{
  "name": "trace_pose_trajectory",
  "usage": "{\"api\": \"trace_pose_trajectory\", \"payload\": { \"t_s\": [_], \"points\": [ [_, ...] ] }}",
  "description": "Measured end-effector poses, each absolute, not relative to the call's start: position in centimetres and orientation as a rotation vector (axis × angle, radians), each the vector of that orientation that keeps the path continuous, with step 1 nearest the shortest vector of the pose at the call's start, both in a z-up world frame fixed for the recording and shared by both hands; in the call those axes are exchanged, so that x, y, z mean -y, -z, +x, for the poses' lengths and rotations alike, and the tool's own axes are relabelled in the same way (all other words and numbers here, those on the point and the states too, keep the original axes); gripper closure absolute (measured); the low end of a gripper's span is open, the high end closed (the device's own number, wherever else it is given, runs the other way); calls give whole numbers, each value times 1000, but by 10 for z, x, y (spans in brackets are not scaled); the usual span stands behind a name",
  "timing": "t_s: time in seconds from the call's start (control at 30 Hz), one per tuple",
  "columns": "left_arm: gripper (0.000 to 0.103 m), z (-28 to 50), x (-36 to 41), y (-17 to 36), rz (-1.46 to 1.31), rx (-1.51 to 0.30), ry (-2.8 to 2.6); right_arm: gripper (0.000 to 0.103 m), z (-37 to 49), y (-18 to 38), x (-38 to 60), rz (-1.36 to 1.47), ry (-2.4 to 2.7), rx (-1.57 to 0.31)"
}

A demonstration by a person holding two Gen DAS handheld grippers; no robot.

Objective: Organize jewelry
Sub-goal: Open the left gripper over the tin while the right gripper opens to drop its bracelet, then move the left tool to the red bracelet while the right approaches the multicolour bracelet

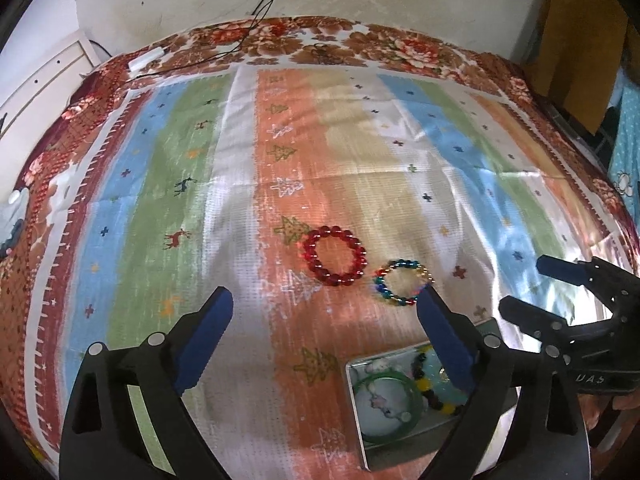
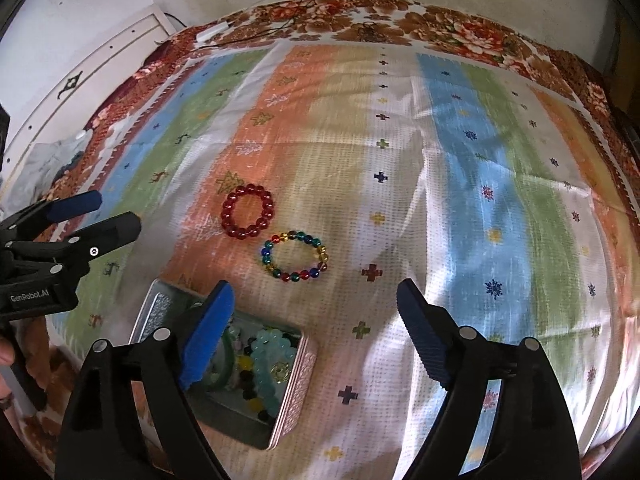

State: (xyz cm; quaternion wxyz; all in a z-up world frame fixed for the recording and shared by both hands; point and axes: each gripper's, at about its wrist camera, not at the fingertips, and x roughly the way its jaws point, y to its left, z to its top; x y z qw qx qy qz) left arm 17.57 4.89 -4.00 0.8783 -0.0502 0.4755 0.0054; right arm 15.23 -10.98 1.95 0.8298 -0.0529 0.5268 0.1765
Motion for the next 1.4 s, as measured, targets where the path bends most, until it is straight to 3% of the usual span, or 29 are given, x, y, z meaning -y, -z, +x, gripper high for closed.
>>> {"api": "trace_pose_trajectory", "payload": {
  "t_s": [1.4],
  "points": [
    [10, 245, -63, 101, -115, -1158, -14, 19, 210, 34, 93, -147, -352, -1265]
  ]
}}
